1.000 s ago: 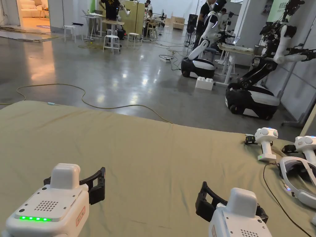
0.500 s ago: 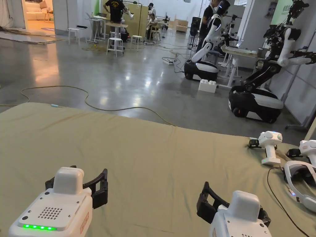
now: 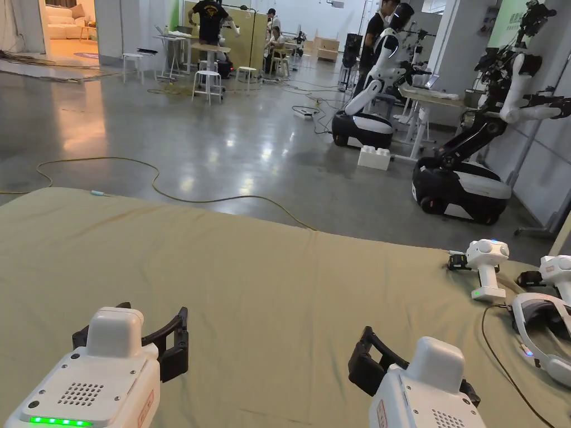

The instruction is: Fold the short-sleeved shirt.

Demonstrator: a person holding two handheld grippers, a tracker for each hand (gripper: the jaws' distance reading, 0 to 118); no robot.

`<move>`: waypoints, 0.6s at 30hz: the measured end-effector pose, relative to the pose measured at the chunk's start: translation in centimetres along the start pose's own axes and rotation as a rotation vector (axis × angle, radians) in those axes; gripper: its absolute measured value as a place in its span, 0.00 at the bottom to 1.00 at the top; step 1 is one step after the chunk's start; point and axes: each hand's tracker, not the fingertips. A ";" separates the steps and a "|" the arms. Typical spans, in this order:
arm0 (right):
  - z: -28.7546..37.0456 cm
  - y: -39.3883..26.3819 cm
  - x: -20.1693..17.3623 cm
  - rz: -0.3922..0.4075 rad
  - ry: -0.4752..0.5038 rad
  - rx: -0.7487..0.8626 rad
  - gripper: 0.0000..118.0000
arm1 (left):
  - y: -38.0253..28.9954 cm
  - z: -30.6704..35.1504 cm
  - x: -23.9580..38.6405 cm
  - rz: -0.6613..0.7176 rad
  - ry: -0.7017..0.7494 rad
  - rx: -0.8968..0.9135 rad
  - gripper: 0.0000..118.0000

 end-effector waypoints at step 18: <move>0.2 0.6 -0.2 0.025 -0.020 -0.042 0.84 | -0.8 0.0 0.6 -0.082 0.012 0.048 0.65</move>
